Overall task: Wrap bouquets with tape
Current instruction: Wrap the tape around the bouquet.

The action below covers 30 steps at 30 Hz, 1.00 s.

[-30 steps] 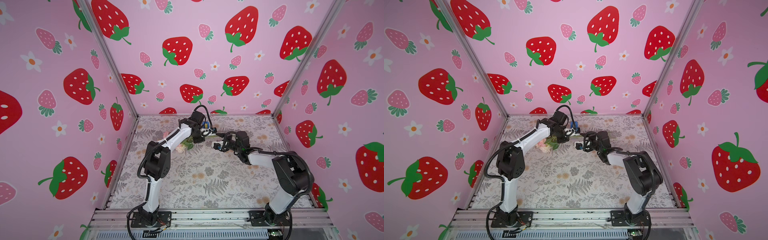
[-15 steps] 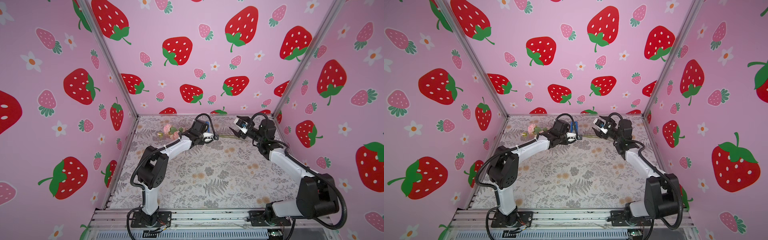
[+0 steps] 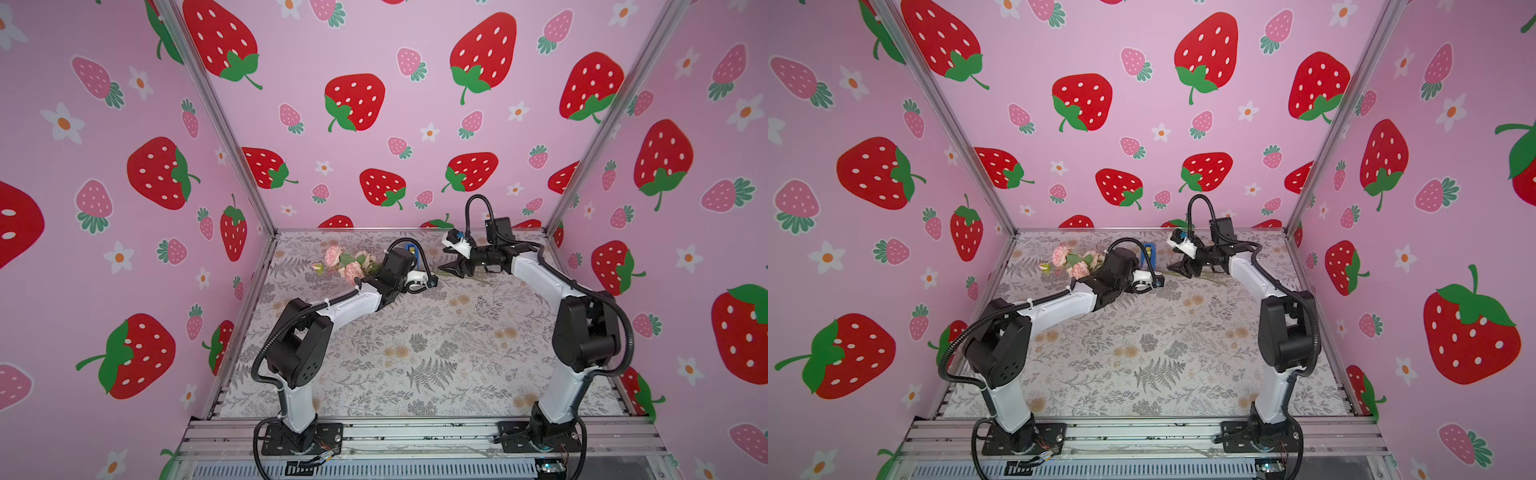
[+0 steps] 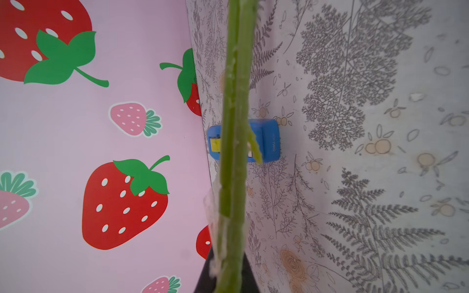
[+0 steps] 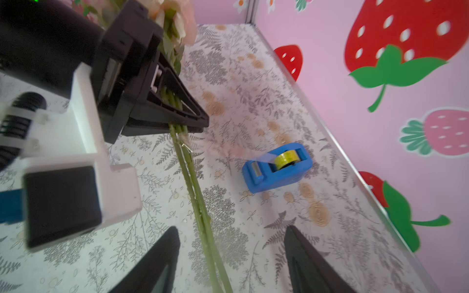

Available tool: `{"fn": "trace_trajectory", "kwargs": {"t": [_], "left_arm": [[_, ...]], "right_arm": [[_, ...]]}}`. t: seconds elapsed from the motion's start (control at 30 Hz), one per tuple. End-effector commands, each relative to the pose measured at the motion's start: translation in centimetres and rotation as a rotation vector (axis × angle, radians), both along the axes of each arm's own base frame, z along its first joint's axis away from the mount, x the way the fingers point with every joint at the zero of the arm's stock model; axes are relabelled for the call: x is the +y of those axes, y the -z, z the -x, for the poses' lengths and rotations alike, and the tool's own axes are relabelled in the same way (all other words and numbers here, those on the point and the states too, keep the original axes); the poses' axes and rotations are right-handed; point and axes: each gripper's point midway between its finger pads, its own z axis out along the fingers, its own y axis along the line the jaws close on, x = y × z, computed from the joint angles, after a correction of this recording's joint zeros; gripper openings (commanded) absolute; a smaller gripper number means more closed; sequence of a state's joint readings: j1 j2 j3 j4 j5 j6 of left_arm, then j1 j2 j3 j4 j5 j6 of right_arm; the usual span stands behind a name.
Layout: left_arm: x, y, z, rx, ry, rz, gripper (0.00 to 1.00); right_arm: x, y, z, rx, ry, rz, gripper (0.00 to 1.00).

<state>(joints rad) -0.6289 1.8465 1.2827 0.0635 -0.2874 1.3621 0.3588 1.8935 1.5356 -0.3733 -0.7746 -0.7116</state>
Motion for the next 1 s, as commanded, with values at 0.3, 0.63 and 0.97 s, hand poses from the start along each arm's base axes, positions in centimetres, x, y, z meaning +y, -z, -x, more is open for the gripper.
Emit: {"fn": "trace_trajectory", "kwargs": {"t": [0.3, 0.63, 0.97], "left_arm": [[-2.0, -3.1, 0.6, -0.069, 0.07, 0.024, 0.0], [-2.1, -2.8, 1.0, -0.047, 0.081, 0.026, 0.0], [-1.6, -5.6, 3.3, 0.041, 0.038, 0.283, 0.66]], "right_arm": [[1.3, 5.2, 0.5, 0.147, -0.084, 0.156, 0.6], [2.1, 6.1, -0.6, 0.069, -0.081, 0.205, 0.3], [2.1, 3.8, -1.6, -0.171, -0.106, 0.221, 0.0]]}}
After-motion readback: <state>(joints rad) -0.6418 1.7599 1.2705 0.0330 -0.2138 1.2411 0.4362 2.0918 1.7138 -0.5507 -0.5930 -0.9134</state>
